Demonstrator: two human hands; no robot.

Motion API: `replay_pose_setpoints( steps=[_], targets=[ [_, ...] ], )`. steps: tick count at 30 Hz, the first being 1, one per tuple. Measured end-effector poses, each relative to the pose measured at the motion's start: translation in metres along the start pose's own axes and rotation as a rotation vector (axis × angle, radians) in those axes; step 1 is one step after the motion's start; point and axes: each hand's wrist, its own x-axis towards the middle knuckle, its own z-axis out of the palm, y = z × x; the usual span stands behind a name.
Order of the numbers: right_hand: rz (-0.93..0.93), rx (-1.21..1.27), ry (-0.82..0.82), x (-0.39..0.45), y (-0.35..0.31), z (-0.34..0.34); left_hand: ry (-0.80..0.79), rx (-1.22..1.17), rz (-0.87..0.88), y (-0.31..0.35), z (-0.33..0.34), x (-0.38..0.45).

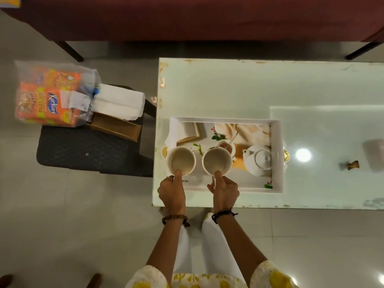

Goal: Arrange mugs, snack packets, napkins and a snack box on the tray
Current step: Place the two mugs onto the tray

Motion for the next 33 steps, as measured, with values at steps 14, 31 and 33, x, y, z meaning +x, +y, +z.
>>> replay_pose_setpoints(
  steps=[14, 31, 33],
  targets=[
    [0.042, -0.035, 0.006, -0.001, 0.016, -0.001, 0.002, 0.065, -0.027, -0.031, 0.014, -0.010],
    [0.021, -0.213, 0.045, -0.007, 0.025, -0.003, -0.078, -0.007, -0.046, -0.035, 0.012, -0.010],
    [0.015, -0.357, 0.177, -0.006, 0.024, -0.003, -0.128, 0.019, -0.049, -0.032, 0.008, -0.010]
  ],
)
